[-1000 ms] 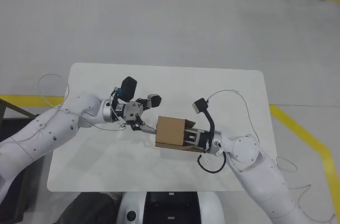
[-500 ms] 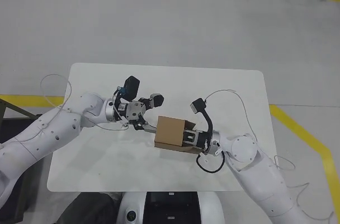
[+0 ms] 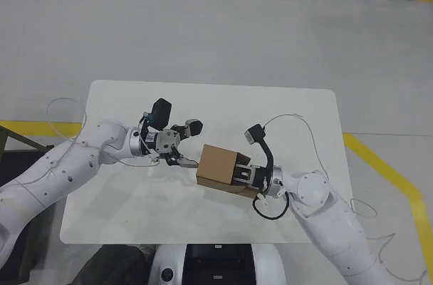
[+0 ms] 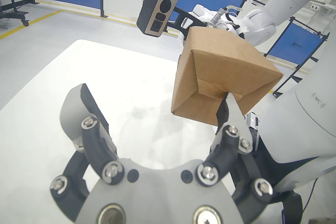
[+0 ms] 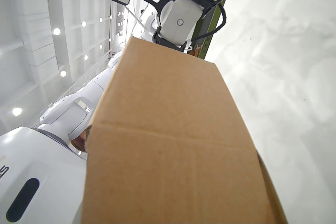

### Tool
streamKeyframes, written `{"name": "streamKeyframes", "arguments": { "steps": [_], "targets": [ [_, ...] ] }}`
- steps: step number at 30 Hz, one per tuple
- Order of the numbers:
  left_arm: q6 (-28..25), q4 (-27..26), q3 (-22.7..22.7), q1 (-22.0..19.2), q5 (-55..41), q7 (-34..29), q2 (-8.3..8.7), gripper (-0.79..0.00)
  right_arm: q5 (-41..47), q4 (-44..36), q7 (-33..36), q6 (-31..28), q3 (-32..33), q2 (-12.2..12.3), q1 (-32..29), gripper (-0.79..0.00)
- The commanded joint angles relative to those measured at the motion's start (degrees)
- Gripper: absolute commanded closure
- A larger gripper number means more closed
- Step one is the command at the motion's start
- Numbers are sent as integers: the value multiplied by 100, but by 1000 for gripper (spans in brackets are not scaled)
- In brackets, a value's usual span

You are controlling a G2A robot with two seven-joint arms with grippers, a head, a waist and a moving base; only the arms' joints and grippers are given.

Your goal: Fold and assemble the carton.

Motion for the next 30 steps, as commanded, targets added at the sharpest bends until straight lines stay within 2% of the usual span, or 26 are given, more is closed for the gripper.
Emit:
{"name": "streamKeyframes", "arguments": {
  "steps": [1, 30],
  "targets": [
    [0, -8, -34, 35, 8, -8, -1, -785, 29, 6, -5, -7, -3, 0, 0, 0],
    [0, -228, -517, 305, 30, -354, -92, -785, 95, 46, -71, -31, -107, -4, 51, 0]
  ]
}}
